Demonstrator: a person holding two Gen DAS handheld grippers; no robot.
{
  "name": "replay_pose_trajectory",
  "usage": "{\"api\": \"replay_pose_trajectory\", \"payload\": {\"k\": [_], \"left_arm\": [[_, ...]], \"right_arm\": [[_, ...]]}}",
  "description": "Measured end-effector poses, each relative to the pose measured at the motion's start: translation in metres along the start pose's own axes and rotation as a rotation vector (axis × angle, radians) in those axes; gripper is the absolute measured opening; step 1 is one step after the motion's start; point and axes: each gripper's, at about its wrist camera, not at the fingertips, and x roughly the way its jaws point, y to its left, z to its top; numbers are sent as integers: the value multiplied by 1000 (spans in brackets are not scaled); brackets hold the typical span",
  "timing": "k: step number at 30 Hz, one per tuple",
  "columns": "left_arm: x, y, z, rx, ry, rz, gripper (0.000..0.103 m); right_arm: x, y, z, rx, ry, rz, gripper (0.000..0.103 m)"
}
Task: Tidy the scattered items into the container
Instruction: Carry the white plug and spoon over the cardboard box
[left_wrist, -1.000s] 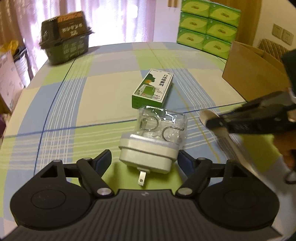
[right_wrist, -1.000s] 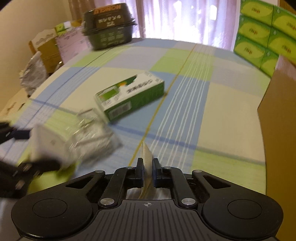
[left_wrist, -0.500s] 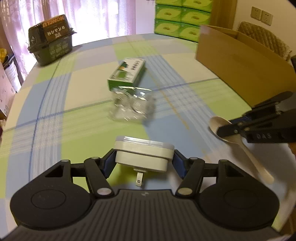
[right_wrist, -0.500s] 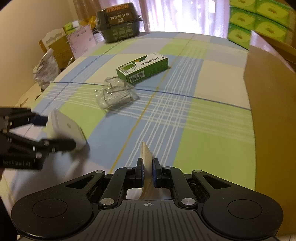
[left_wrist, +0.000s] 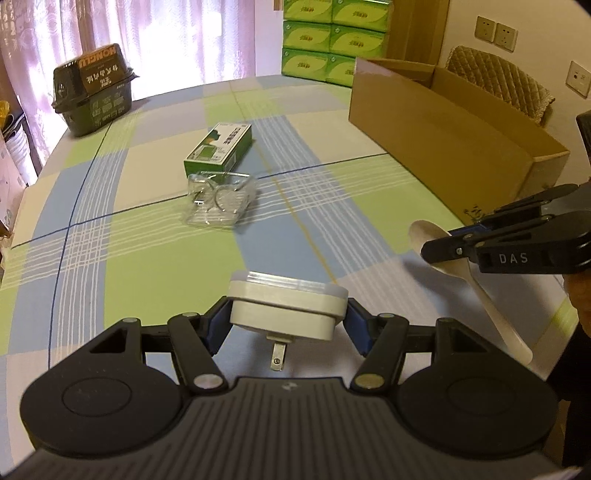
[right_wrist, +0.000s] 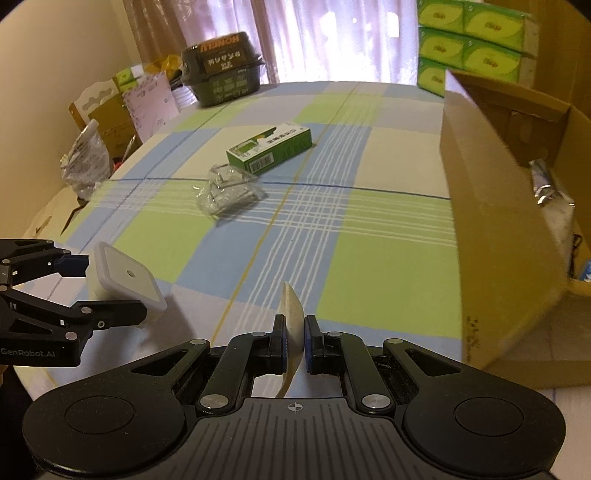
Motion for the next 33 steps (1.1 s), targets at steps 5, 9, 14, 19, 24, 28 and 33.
{"api": "replay_pose_trajectory", "payload": {"k": [5, 9, 14, 19, 24, 28, 33], "left_arm": [[-13, -10, 2, 1, -9, 3, 60], [-23, -15, 1, -1, -12, 8, 60], [-33, -19, -2, -3, -15, 13, 60], [-41, -23, -4, -1, -19, 11, 60], [-46, -28, -2, 8, -25, 4, 60], [-47, -34, 6, 23, -33, -9, 60], [-46, -49, 23, 50, -57, -41, 60]], "right_arm": [[-18, 0, -4, 10, -26, -7, 11], [-31, 1, -7, 13, -47, -13, 11], [-46, 2, -8, 16, -74, -18, 11], [-56, 5, -9, 16, -95, -23, 11], [-68, 3, -7, 18, -116, -31, 11], [-80, -5, -2, 26, -142, -48, 11], [-102, -21, 10, 39, -190, -71, 11]]}}
